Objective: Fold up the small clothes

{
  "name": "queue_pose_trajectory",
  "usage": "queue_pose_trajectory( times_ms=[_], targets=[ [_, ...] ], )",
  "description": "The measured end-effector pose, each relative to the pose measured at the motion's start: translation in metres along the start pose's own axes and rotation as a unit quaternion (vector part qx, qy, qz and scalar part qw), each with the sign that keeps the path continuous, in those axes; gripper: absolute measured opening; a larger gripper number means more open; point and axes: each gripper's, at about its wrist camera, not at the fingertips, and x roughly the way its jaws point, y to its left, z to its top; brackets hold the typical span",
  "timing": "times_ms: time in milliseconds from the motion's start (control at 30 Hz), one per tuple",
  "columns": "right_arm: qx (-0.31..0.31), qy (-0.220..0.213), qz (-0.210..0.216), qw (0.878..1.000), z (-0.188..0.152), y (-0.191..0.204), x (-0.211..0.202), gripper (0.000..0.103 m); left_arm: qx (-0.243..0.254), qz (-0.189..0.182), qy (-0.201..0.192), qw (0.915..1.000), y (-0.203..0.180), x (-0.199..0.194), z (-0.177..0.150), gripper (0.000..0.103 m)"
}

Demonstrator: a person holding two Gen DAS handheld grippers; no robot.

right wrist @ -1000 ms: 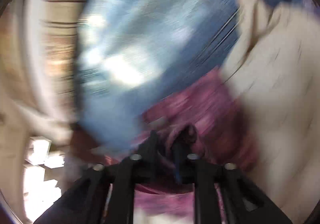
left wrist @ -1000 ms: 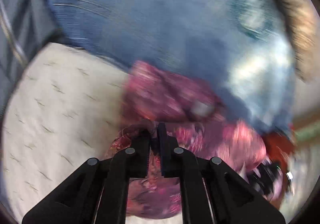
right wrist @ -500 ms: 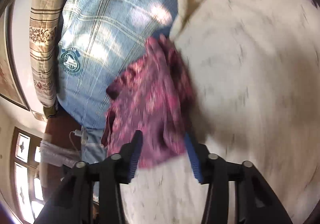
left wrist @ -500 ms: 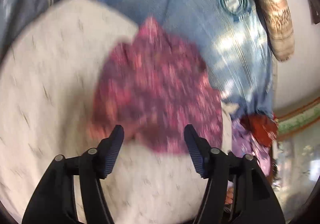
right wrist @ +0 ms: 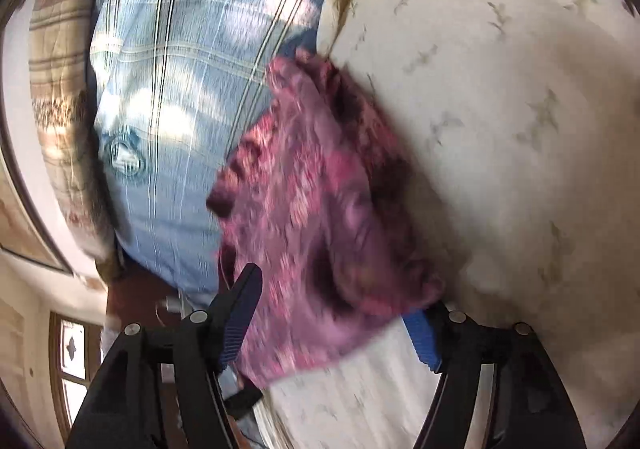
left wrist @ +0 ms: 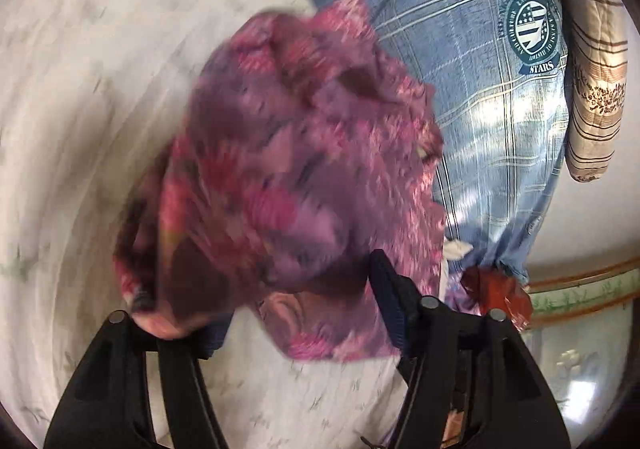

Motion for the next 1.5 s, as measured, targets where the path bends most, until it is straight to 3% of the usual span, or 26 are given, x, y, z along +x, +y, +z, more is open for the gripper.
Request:
queue_pose_trajectory(
  times_ms=[33,67,233,433,500,567,667,767,833,900,933,1000,1067,1133,1200,1367,1500],
  targets=[
    [-0.011,0.002,0.000,1.000,0.003,0.005,0.006,0.008,0.011,0.010,-0.009,0.9998,-0.006,-0.002,0.003,0.033],
    [-0.022,0.014,0.002,1.000,0.007,0.011,0.011,0.010,0.025,0.018,-0.013,0.9994,-0.015,-0.003,0.006,0.014],
    [-0.083,-0.005,0.073,0.994,0.001,0.046,-0.039,0.008,0.104,0.052,-0.079,0.9901,-0.056,-0.050,-0.012,0.010],
    [-0.100,0.017,0.111,0.989,-0.045,0.028,-0.123,0.008,0.115,0.032,-0.058,0.9912,-0.047,-0.097,-0.074,0.010],
    [-0.077,0.016,0.096,0.992,-0.060,0.001,-0.143,0.008,0.097,0.029,-0.033,0.9943,-0.025,-0.101,-0.096,0.010],
    [-0.052,0.023,0.027,0.998,-0.069,-0.040,-0.147,0.008,0.084,0.047,-0.012,0.9953,-0.005,-0.095,-0.107,0.011],
    [-0.006,0.046,-0.015,0.999,-0.081,-0.076,-0.144,0.014,0.060,0.052,0.029,0.9964,0.016,-0.085,-0.116,0.011],
    [-0.015,0.038,-0.029,0.999,-0.084,-0.076,-0.153,0.021,0.078,0.046,0.020,0.9957,0.013,-0.104,-0.118,0.011],
    [-0.050,0.009,-0.064,0.997,-0.078,-0.064,-0.173,0.028,0.097,0.040,0.018,0.9943,0.011,-0.119,-0.119,0.017],
    [-0.072,-0.024,-0.080,0.994,-0.071,-0.055,-0.191,0.032,0.114,0.046,0.003,0.9924,0.008,-0.138,-0.119,0.030],
    [-0.082,-0.034,-0.079,0.993,-0.065,-0.048,-0.198,0.037,0.125,0.052,-0.007,0.9908,0.006,-0.146,-0.116,0.035],
    [-0.102,-0.045,-0.081,0.991,-0.052,-0.030,-0.197,0.044,0.140,0.063,-0.029,0.9877,-0.001,-0.156,-0.103,0.057],
    [-0.122,-0.043,-0.079,0.988,-0.041,-0.013,-0.187,0.051,0.152,0.067,-0.044,0.9850,-0.011,-0.155,-0.083,0.067],
    [-0.145,-0.042,-0.081,0.985,-0.026,0.008,-0.165,0.057,0.158,0.086,-0.047,0.9826,-0.021,-0.138,-0.059,0.069],
    [-0.163,-0.049,-0.095,0.981,-0.010,0.024,-0.142,0.058,0.135,0.087,-0.030,0.9866,-0.022,-0.111,-0.024,0.069],
    [-0.204,-0.041,-0.164,0.964,0.021,0.046,-0.073,0.058,0.094,0.125,-0.007,0.9876,-0.014,-0.057,0.033,0.069],
    [-0.214,-0.025,-0.191,0.958,0.028,0.044,-0.043,0.058,0.064,0.114,0.023,0.9912,-0.003,-0.032,0.048,0.069]
  ],
)
